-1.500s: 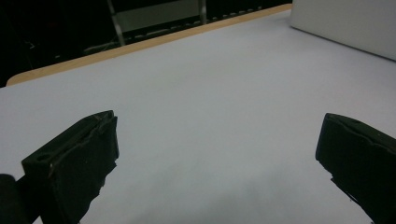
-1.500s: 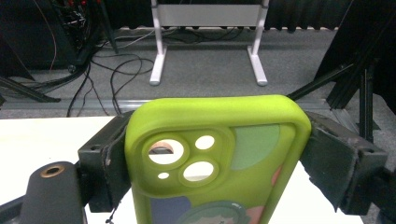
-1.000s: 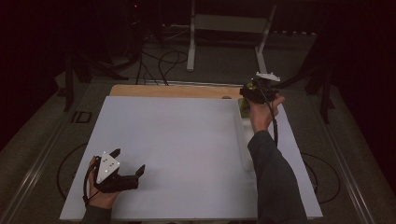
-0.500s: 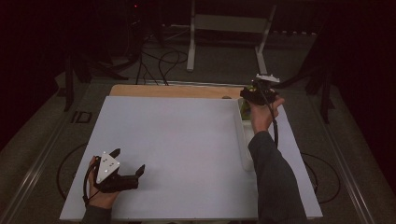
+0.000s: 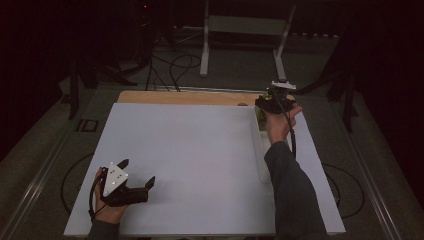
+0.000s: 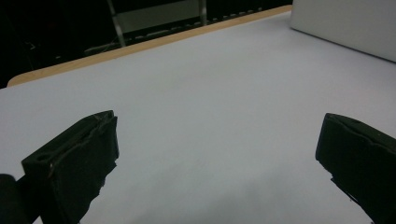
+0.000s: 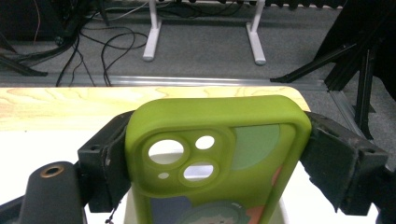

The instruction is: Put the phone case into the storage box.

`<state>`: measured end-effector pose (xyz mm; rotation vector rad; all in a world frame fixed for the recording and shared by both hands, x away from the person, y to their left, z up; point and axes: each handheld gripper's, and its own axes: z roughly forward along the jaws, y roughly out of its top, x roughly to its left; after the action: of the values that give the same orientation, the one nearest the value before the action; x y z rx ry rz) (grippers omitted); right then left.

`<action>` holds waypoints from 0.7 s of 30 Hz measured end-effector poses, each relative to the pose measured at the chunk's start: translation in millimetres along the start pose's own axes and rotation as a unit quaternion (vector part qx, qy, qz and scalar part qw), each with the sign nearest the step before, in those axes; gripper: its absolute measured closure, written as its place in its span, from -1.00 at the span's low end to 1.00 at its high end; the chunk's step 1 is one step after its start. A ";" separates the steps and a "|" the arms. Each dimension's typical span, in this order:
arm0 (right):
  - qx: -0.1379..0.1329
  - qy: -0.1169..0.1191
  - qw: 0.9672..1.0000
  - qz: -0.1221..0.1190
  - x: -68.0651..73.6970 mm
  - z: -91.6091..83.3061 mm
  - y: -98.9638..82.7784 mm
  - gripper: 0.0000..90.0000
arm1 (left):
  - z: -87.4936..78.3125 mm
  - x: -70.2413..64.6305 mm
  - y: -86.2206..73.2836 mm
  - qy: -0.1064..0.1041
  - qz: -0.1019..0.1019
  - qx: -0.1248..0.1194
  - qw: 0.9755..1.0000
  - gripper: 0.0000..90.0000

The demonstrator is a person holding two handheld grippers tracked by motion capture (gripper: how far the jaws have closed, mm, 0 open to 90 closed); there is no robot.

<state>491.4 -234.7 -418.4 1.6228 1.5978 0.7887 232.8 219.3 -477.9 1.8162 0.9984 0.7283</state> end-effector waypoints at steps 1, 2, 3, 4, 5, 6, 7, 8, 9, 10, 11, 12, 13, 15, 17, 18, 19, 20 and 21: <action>0.000 0.000 1.000 -0.001 0.4 0.3 -0.3 -0.63 | 0.0 0.0 0.0 0.000 0.000 0.000 1.000 -1.00; 0.001 0.000 1.000 0.000 1.0 0.9 -0.7 -0.63 | -0.1 0.0 -0.1 0.000 0.000 0.000 1.000 -1.00; 0.002 0.000 1.000 -0.001 1.4 1.3 -1.0 -0.63 | -0.1 -0.1 -0.1 0.000 0.000 0.000 1.000 -1.00; 0.002 0.000 1.000 -0.002 1.7 1.7 -1.4 -0.63 | -0.3 -0.1 -0.1 0.000 0.000 0.000 1.000 -1.00; 0.002 -0.001 1.000 -0.003 2.0 2.1 -1.6 -0.63 | -0.3 -0.1 -0.2 0.000 0.000 0.000 1.000 -1.00; 0.003 0.000 1.000 -0.003 2.2 2.5 -1.9 -0.63 | -0.3 -0.1 -0.2 0.000 0.000 0.000 1.000 -1.00; 0.004 0.000 1.000 -0.003 2.1 3.0 -2.3 -0.63 | -0.2 0.0 -0.2 0.000 0.000 0.000 1.000 -1.00; 0.005 0.001 1.000 -0.003 1.9 3.2 -2.5 -0.63 | -0.2 0.0 -0.1 0.000 0.000 0.000 1.000 -1.00; 0.006 0.001 1.000 -0.003 1.5 3.4 -2.7 -0.63 | -0.2 -0.1 -0.1 0.000 0.000 0.000 1.000 -1.00; 0.006 0.000 1.000 -0.003 1.3 3.5 -2.9 -0.63 | -0.1 -0.2 -0.2 0.000 0.000 0.000 1.000 -1.00; 0.007 -0.001 1.000 -0.003 1.0 3.5 -3.0 -0.63 | -0.1 -0.2 -0.2 0.000 0.000 0.000 1.000 -1.00; 0.007 -0.001 1.000 -0.003 0.2 3.6 -3.3 -0.63 | -0.1 -0.3 -0.2 0.000 0.000 0.000 1.000 -1.00; 0.008 -0.001 1.000 -0.002 -0.3 3.9 -3.6 -0.63 | -0.1 -0.3 -0.2 0.000 0.000 0.000 1.000 -1.00; 0.010 -0.002 1.000 -0.001 -1.0 4.7 -4.5 -0.63 | -0.3 -0.3 -0.1 0.000 0.000 0.000 1.000 -1.00; 0.015 -0.001 1.000 -0.002 -1.0 6.0 -5.6 -0.64 | -0.4 -0.1 -0.2 0.000 0.000 -0.001 1.000 -1.00; 0.016 -0.001 1.000 -0.002 -0.6 6.5 -6.1 -0.64 | -0.4 0.2 -0.1 0.000 0.000 -0.001 1.000 -1.00; 0.018 0.000 1.000 -0.003 -0.2 7.2 -6.7 -0.64 | -0.5 0.2 -0.1 0.000 0.000 -0.001 1.000 -1.00; 0.019 0.000 1.000 -0.003 0.1 7.7 -7.0 -0.64 | -0.5 0.1 -0.1 0.000 0.000 -0.001 1.000 -1.00; 0.020 0.000 1.000 -0.005 0.6 8.3 -7.5 -0.64 | -0.5 0.0 -0.2 0.000 0.000 -0.001 1.000 -1.00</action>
<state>494.1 -234.9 -429.3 1.6422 1.6305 0.7571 232.4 219.6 -477.9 1.8142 0.9980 0.7284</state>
